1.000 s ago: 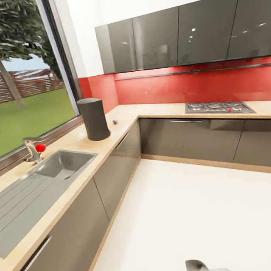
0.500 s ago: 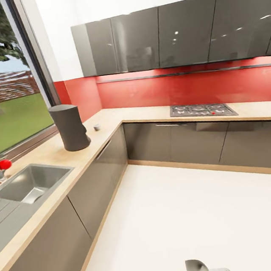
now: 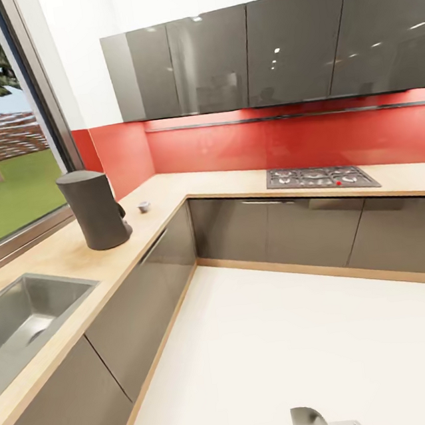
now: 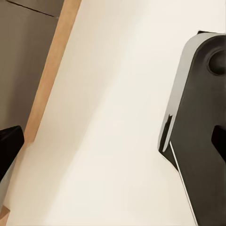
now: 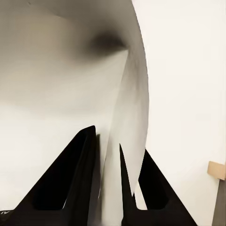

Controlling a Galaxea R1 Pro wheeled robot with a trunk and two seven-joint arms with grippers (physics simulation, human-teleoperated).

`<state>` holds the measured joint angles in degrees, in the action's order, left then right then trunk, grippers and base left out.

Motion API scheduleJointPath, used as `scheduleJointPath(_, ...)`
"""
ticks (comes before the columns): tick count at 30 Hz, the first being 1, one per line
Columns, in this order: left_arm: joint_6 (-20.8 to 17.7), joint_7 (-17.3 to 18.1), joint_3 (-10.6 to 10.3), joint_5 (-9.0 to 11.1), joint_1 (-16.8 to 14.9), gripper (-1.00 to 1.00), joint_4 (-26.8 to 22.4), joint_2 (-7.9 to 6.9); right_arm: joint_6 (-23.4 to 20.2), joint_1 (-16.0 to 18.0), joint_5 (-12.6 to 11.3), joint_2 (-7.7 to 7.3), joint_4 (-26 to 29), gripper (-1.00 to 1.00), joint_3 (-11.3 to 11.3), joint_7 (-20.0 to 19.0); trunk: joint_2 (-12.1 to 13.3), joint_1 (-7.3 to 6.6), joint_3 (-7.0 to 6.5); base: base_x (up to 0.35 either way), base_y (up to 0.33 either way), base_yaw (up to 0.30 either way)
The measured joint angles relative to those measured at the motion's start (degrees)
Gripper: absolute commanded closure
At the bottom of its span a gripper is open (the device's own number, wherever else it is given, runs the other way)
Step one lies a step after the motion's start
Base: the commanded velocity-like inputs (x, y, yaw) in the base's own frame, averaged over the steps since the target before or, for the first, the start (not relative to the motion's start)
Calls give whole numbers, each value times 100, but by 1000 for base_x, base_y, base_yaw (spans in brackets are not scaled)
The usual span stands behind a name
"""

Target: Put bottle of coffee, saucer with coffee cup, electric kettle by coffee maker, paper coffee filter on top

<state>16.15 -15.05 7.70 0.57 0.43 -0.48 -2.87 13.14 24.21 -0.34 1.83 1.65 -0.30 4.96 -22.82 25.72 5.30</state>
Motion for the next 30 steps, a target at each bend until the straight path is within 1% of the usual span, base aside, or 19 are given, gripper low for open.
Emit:
scheduleJointPath(12,6,0,0,0,0,-100,0,-3,0,0,0,0,0,100,4,0,0,0,0,329,-123,0)
scheduleJointPath(30,14,0,10,0,0,-100,0,-4,0,0,-7,0,0,100,-3,0,0,0,0,333,-82,0)
